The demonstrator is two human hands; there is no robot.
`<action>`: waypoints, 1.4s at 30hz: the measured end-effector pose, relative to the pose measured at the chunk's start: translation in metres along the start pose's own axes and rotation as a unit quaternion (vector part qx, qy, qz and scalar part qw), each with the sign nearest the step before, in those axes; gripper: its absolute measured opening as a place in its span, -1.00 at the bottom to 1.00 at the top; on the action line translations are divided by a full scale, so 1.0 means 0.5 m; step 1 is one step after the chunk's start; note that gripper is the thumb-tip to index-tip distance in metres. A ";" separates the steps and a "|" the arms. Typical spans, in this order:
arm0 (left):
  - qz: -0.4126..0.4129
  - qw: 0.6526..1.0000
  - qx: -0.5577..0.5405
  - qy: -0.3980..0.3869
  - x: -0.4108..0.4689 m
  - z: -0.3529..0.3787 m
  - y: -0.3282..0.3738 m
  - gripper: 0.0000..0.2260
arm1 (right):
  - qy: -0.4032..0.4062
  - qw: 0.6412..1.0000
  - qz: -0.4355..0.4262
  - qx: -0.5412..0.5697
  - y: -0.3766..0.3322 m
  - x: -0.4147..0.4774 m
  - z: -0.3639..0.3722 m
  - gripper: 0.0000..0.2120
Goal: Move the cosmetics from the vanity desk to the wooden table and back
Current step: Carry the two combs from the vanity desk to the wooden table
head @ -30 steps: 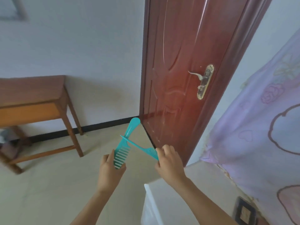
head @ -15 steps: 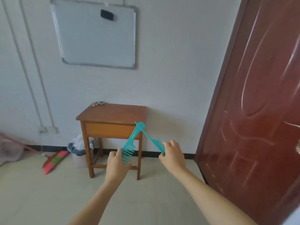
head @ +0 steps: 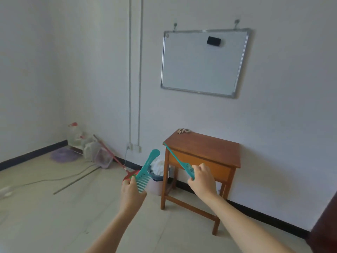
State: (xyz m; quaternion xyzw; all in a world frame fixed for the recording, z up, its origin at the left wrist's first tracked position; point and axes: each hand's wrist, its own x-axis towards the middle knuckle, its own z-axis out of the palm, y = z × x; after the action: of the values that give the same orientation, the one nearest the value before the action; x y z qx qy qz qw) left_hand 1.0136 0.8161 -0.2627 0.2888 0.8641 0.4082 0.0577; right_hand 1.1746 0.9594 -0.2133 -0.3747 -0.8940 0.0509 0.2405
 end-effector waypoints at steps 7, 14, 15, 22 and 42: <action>0.061 0.997 0.037 0.035 0.201 0.002 0.072 -0.67 | 0.017 0.999 0.020 0.027 0.035 0.196 0.044 -0.64; 0.081 0.996 0.036 0.028 0.414 0.084 0.163 -0.46 | 0.023 0.997 0.051 0.052 0.122 0.413 0.098 -0.68; 0.073 0.996 0.032 0.030 0.439 0.099 0.157 -0.48 | 0.011 0.997 0.051 0.052 0.129 0.439 0.116 -0.69; 0.006 1.000 0.008 0.004 0.578 0.180 0.044 -0.68 | -0.075 0.996 0.037 0.032 0.112 0.559 0.271 -0.62; 0.051 0.992 0.021 -0.109 1.116 0.319 0.006 -0.66 | -0.088 0.983 0.161 -0.006 0.064 0.922 0.521 -0.64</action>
State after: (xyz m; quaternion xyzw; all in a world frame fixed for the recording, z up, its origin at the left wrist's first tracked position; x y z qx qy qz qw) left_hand 0.6072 1.2298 -0.2900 0.3764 0.8452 0.3583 0.1248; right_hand 0.7952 1.3254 -0.2702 -0.5095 -0.8396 0.1166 0.1476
